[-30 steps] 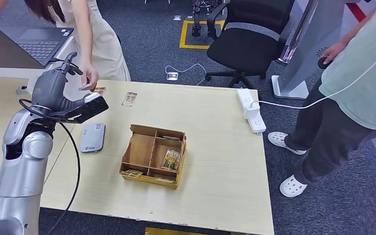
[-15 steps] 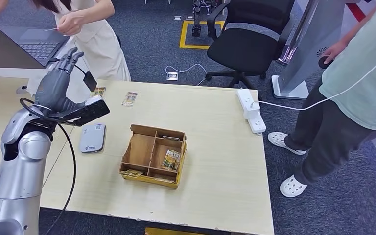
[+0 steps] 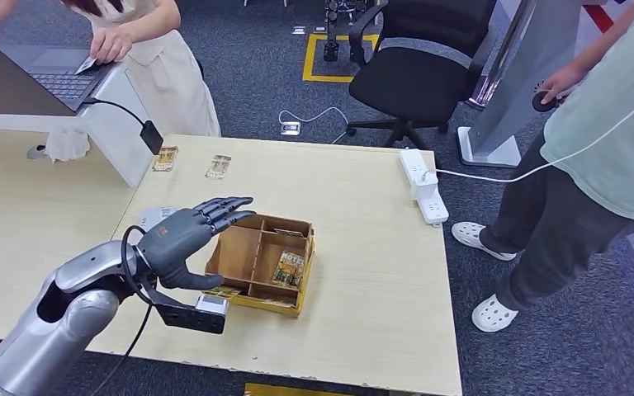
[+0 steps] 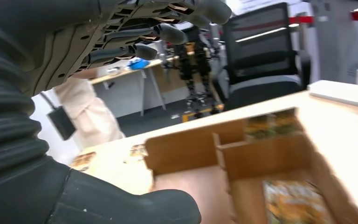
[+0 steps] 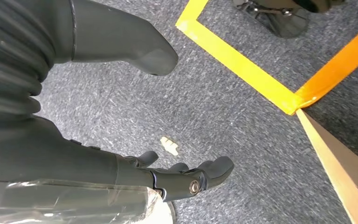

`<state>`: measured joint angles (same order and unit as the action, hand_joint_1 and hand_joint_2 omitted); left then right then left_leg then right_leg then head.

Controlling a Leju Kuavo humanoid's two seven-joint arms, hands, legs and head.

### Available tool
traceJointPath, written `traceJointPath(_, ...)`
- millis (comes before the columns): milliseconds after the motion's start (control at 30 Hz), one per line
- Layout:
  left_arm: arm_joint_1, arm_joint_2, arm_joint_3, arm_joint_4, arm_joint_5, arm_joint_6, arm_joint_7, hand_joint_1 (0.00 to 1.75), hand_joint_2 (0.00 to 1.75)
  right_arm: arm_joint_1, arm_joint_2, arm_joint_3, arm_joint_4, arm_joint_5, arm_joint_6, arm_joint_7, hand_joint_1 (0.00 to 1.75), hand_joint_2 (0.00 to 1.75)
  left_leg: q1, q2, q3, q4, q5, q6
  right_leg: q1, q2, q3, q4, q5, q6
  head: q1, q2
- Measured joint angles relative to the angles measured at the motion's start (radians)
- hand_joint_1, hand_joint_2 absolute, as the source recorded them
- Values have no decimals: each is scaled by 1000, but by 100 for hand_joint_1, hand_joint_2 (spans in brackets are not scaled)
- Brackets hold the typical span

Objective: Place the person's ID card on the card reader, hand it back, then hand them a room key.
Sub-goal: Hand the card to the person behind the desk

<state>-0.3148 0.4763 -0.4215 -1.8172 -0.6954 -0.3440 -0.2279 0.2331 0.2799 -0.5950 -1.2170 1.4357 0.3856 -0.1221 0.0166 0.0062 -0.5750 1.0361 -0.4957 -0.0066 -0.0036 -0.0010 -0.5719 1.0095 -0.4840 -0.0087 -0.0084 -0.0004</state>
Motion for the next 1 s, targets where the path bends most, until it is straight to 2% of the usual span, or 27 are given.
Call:
traceJointPath(233,-12,8,-107,-22,-19,23,28,0,175,0,3,-34,-4,10,5,-6,0,175,0,-1,0,0,0,0,0,-1,1,0,0,0,0,0)
traceJointPath(400,-4,-14,-152,-40,-99,80,90,0,175,1,5,-39,-10,-11,3,13,0,175,0,-1,0,0,0,0,0,-1,1,0,0,0,0,0)
traceJointPath(533,24,-45,-166,-54,-163,117,132,0,175,2,7,-39,-18,-50,6,38,0,175,0,-1,0,0,0,0,0,-1,1,0,0,0,0,0)
traceJointPath(733,69,-95,-168,-62,-234,125,155,0,175,3,7,-39,-22,-57,9,28,0,175,0,-1,0,0,0,0,0,-1,1,0,0,0,0,0)
traceJointPath(1000,90,-122,-168,-62,-248,125,162,0,175,3,7,-39,-22,-54,9,25,0,175,0,-1,0,0,0,0,0,-1,1,0,0,0,0,0)
